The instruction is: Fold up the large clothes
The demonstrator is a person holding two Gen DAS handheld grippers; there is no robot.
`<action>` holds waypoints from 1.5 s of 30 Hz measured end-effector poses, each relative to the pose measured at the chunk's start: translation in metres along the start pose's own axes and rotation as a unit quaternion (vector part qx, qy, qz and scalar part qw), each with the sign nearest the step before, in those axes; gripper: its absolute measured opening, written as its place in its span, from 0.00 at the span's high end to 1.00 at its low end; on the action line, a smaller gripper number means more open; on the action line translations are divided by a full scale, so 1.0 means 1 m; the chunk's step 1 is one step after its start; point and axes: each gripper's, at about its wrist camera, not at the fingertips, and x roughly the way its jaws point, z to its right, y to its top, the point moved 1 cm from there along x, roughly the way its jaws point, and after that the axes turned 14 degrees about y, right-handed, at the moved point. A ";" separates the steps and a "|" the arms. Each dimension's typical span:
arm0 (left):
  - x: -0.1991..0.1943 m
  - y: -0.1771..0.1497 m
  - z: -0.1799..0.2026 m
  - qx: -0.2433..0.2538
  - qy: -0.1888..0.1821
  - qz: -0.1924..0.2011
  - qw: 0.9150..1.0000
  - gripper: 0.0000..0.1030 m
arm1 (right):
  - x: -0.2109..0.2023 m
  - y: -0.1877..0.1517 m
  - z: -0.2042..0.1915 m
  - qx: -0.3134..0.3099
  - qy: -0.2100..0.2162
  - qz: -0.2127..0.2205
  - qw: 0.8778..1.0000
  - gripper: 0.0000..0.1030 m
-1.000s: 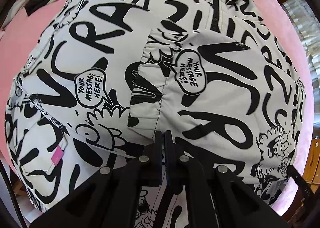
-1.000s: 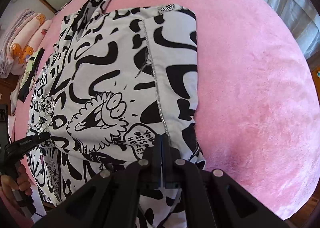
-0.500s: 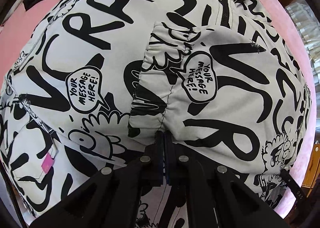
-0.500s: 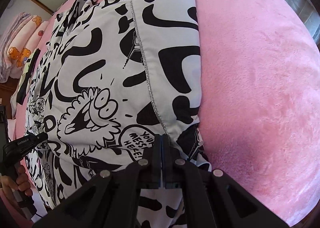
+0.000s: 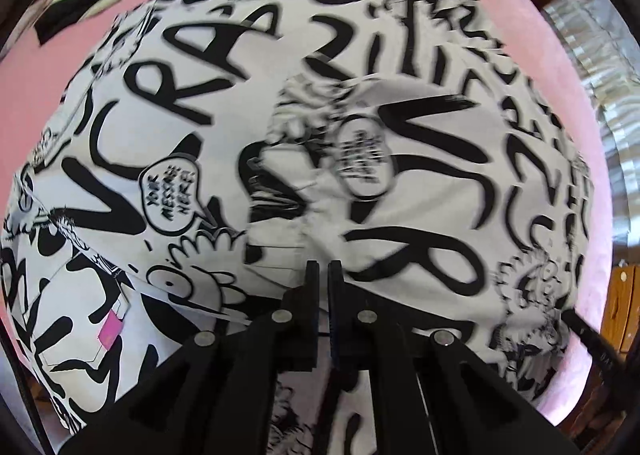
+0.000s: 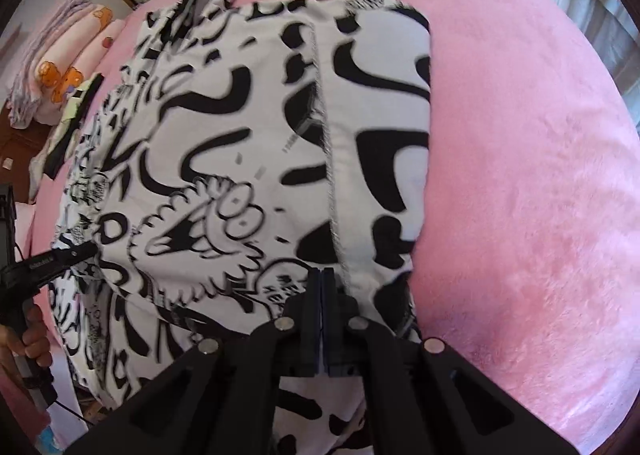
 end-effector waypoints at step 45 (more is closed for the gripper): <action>0.011 0.072 0.067 -0.130 -0.028 0.070 0.989 0.96 | 0.062 0.125 -0.030 -0.103 0.065 0.076 0.990 1.00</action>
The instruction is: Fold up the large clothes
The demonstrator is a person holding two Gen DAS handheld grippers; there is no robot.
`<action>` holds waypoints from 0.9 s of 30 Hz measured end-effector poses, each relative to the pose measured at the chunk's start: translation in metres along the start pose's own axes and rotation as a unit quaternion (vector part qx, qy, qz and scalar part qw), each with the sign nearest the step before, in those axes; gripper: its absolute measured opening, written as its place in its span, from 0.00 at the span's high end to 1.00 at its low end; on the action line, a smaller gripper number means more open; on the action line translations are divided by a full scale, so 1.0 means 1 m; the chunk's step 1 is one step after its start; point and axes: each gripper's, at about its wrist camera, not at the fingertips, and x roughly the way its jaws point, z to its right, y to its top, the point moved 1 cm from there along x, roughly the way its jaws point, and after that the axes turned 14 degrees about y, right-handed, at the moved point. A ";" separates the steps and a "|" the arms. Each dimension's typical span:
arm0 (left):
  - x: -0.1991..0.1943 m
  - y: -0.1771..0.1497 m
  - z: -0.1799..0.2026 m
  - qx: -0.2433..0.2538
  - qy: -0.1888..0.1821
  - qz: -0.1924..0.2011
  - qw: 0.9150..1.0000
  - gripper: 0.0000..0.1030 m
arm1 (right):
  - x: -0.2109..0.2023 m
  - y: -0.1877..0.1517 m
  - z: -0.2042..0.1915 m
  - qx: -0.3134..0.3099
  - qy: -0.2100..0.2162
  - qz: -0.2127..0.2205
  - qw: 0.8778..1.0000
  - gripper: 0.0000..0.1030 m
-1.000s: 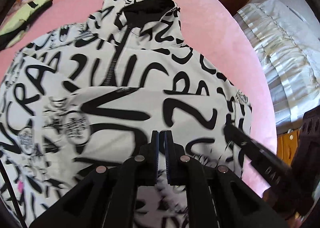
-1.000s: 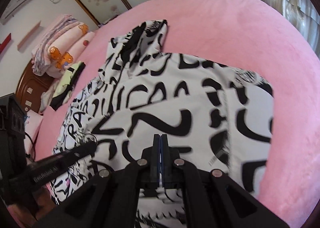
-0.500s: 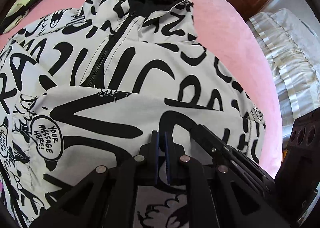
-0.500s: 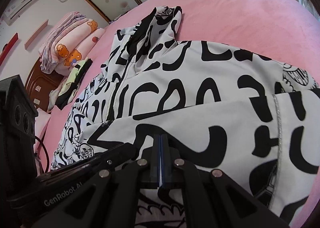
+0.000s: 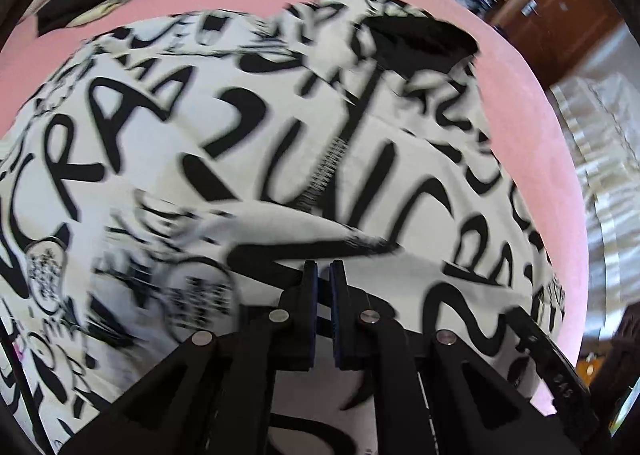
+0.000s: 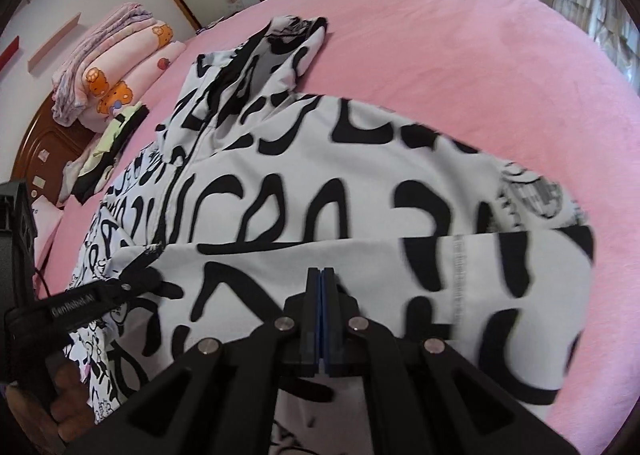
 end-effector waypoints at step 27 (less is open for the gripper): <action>0.004 0.012 -0.039 -0.008 0.034 0.014 0.999 0.96 | -0.057 0.005 0.064 0.038 -0.076 0.060 0.995 1.00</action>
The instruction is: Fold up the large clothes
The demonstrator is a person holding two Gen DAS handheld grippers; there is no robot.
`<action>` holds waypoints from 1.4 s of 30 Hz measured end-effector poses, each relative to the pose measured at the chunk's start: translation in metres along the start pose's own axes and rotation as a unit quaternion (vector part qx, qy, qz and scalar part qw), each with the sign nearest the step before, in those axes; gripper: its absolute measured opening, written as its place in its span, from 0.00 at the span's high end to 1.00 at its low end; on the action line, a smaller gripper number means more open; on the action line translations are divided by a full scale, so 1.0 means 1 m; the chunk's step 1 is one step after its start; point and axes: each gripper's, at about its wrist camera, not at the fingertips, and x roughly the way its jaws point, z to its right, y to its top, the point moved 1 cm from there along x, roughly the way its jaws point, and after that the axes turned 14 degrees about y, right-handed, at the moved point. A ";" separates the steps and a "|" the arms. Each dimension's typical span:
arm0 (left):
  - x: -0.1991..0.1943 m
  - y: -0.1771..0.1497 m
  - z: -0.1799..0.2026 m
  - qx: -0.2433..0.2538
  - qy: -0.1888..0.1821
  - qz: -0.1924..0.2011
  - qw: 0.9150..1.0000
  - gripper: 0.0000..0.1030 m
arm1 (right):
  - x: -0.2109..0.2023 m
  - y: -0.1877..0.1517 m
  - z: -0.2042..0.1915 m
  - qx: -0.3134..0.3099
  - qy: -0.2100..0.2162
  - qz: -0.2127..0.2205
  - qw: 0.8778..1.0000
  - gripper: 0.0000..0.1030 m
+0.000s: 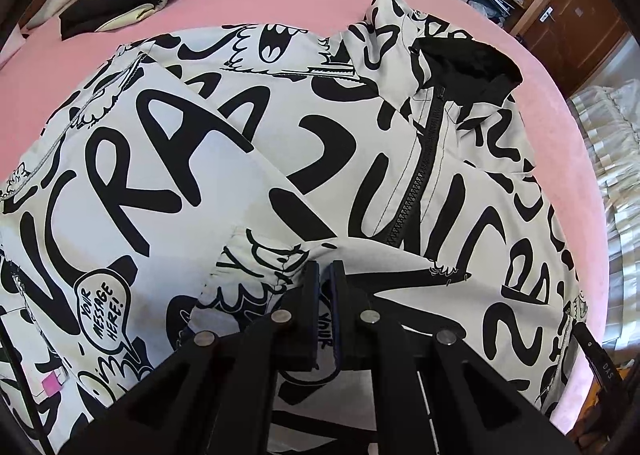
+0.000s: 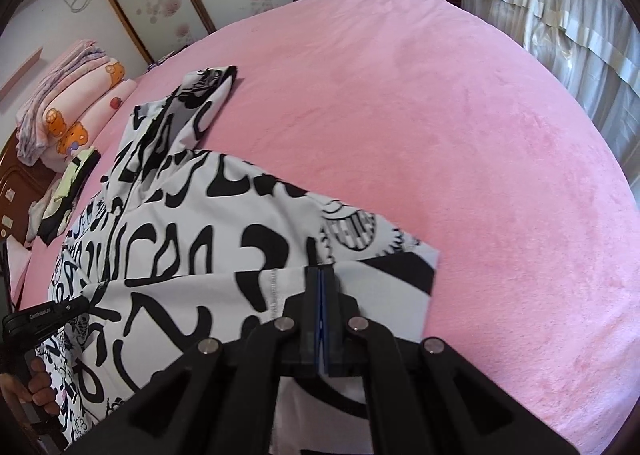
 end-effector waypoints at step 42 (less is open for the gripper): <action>0.026 0.007 -0.009 0.009 0.004 -0.023 1.000 0.99 | 0.015 0.002 0.038 0.085 -0.040 0.011 0.996 1.00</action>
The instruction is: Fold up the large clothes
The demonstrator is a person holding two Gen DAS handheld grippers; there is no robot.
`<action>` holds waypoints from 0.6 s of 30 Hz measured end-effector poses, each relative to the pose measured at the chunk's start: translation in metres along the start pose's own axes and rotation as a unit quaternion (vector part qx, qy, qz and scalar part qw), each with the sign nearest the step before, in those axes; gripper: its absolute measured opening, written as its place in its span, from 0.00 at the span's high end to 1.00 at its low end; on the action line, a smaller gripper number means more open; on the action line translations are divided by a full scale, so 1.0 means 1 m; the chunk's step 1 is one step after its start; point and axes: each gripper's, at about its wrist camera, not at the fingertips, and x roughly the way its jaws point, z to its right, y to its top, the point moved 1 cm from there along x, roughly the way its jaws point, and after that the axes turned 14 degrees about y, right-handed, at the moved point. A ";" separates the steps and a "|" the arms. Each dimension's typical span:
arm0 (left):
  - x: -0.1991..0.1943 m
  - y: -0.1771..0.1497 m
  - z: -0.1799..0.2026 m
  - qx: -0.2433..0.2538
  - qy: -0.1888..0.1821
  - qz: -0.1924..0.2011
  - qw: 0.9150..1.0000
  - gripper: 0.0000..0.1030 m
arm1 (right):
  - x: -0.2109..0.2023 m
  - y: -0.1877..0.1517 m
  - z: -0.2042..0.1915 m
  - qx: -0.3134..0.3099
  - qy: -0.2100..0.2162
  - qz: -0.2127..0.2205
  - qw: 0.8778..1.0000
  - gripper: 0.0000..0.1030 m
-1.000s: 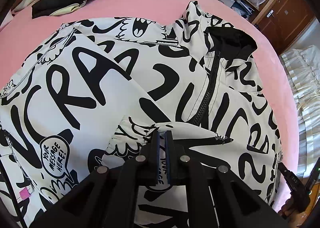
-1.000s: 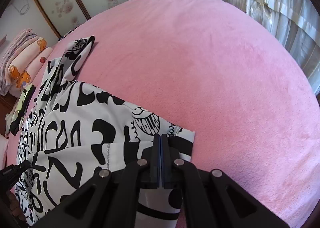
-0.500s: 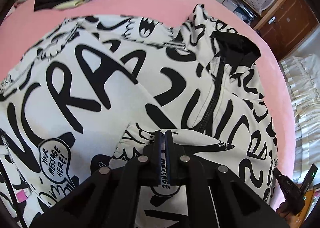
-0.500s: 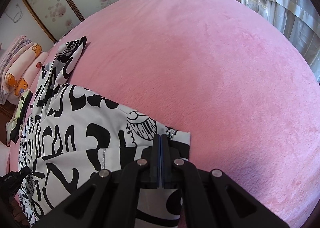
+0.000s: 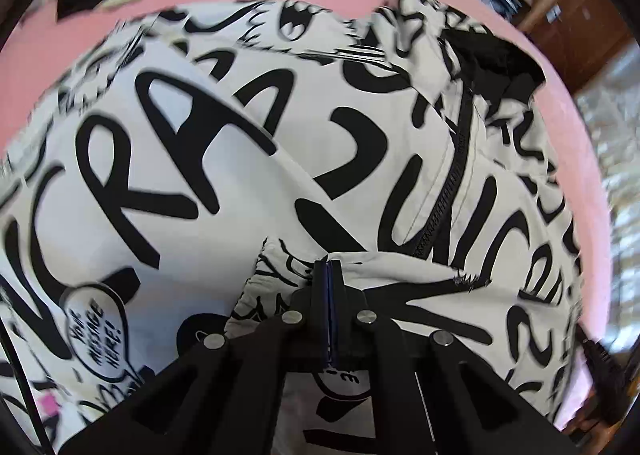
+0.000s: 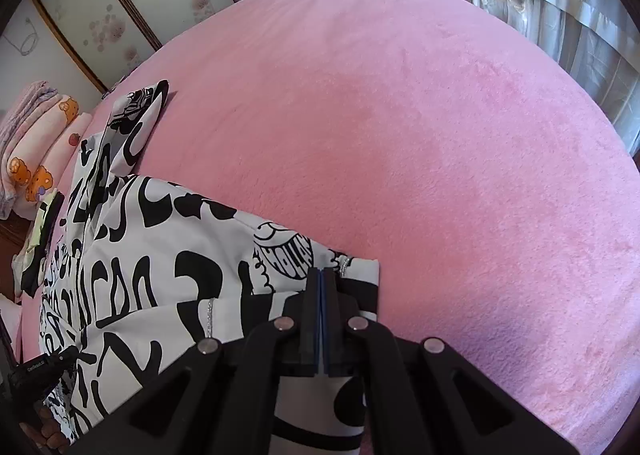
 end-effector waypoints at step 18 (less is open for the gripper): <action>-0.046 -0.059 0.037 0.103 -0.134 -0.051 0.984 0.90 | -0.052 -0.052 -0.088 -0.047 0.132 -0.025 0.990 1.00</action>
